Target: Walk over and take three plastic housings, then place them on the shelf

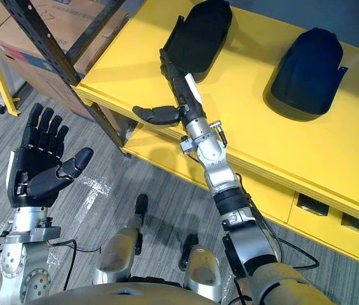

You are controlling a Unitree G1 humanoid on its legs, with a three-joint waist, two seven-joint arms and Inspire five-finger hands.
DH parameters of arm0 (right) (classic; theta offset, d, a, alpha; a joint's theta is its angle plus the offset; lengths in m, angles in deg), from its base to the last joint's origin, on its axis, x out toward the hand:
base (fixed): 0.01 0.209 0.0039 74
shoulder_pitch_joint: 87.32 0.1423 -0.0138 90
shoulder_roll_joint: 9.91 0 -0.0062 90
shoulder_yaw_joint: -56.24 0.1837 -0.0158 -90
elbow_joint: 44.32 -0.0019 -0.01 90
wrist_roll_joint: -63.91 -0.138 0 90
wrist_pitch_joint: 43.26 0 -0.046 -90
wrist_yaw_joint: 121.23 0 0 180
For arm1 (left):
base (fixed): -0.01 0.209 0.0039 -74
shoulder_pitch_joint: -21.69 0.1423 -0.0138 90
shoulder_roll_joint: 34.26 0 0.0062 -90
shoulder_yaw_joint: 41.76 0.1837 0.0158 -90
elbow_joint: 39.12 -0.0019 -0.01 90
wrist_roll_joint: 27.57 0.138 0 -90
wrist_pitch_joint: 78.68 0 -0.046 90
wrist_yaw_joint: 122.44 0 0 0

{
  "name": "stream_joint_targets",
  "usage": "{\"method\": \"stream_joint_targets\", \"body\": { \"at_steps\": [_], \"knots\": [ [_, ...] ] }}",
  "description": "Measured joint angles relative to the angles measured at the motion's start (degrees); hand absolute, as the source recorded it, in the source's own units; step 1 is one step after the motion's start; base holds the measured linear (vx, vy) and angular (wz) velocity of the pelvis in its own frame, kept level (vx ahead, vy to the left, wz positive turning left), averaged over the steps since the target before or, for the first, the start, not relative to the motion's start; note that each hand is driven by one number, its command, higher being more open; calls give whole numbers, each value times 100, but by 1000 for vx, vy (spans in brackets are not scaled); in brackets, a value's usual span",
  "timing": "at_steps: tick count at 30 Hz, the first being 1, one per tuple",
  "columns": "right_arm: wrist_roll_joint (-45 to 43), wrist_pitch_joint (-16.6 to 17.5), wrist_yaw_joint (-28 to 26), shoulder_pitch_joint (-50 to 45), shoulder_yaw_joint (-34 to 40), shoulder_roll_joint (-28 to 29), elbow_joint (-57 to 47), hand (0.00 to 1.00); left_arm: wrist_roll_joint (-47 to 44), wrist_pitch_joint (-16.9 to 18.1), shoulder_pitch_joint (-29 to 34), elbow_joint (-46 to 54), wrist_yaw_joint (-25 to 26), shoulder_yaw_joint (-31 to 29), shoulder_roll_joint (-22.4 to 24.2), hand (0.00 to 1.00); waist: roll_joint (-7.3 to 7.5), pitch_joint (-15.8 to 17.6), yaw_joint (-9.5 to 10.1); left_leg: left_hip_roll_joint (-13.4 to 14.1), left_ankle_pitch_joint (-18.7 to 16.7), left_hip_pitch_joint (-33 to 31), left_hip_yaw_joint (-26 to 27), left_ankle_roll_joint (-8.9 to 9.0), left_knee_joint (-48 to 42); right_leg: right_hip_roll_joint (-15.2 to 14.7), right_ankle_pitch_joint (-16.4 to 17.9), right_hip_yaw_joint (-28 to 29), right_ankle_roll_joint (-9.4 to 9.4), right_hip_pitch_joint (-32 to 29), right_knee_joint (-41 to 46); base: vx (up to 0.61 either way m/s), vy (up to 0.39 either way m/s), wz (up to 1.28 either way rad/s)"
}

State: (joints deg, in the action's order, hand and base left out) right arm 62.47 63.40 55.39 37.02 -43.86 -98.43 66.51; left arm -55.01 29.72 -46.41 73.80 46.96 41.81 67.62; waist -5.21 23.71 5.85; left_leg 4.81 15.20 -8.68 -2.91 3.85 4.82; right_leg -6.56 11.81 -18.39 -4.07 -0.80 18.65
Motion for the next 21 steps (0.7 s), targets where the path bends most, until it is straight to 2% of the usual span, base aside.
{"method": "stream_joint_targets", "body": {
  "at_steps": [1, 4, 6, 7, 9, 11, 13, 15, 16, 18, 20, 21],
  "knots": [
    [129, 2, 26, -108, 12, -36, -207, 100, 0, 5, 2, 0, 0, -1, 4, 100, 3, -2, 0, 0, -4, 1, 10, -4, 0, 0, -7, 6, -7, 4, -18, 40, -18, -7],
    [487, 119, 63, -1029, 158, -97, -1793, 100, 1, 22, 75, 0, 1, -13, 79, 100, 67, -32, -1, 40, -41, 101, 186, -37, -1, 17, -123, 139, -52, 124, -246, 73, -20, -25],
    [544, 333, -2, -1923, 320, -79, -3187, 100, 3, 48, 155, 0, 3, -16, 110, 100, 229, -127, -104, 42, -133, 244, 404, -61, 0, 22, -238, 327, -91, 270, -492, 99, 2, -42],
    [484, 396, -56, -2132, 381, -61, -3494, 100, 4, 71, 157, 0, 9, -18, 107, 100, 283, -157, -159, 42, -157, 269, 444, -67, 0, 22, -262, 359, -97, 298, -547, 93, 10, -46],
    [155, 595, -266, -3047, 723, 131, -4502, 100, 45, 170, 150, 0, 30, -8, 104, 100, 539, -315, -348, 54, -264, 428, 709, -73, 3, 20, -353, 611, -123, 390, -735, 86, 15, -53],
    [16, 702, -369, -3701, 989, 290, -4928, 100, 134, 212, 115, 0, 142, -7, 98, 100, 693, -448, -481, 58, -360, 563, 930, -75, 6, 8, -395, 800, -143, 443, -829, 66, 18, -54],
    [6, 778, -354, -4249, 1168, 405, -5057, 100, 302, 224, 107, 0, 321, -6, 102, 100, 747, -579, -648, 56, -434, 688, 1127, -75, 9, 6, -452, 983, -154, 495, -925, 57, 26, -58],
    [113, 781, -241, -4721, 1320, 475, -5054, 100, 574, 277, 58, 0, 416, -9, 108, 100, 702, -674, -780, 66, -506, 771, 1289, -50, 25, 7, -494, 1129, -169, 528, -1014, 14, 27, -50],
    [259, 783, -79, -5125, 1519, 608, -5024, 100, 780, 298, 29, 0, 394, -8, 123, 100, 616, -735, -820, 75, -537, 827, 1420, -45, 26, 19, -532, 1259, -167, 526, -1088, -6, 22, -40],
    [603, 781, 181, -5473, 1747, 720, -4925, 100, 759, 329, 67, 0, 246, -18, 183, 100, 535, -852, -907, 84, -550, 841, 1518, -56, 26, 27, -577, 1351, -174, 510, -1153, 11, 18, -36],
    [1258, 719, 739, -5782, 2195, 819, -4572, 100, 746, 469, 154, 0, -189, 8, 214, 100, 458, -938, -997, 117, -593, 981, 1729, -57, 27, 48, -635, 1544, -169, 523, -1230, 8, 7, -44],
    [1306, 692, 848, -5836, 2303, 820, -4463, 100, 743, 521, 152, 1, -307, 60, 199, 100, 443, -966, -1025, 127, -601, 996, 1768, -54, 26, 54, -656, 1573, -164, 529, -1259, 4, -2, -38]
  ]
}}
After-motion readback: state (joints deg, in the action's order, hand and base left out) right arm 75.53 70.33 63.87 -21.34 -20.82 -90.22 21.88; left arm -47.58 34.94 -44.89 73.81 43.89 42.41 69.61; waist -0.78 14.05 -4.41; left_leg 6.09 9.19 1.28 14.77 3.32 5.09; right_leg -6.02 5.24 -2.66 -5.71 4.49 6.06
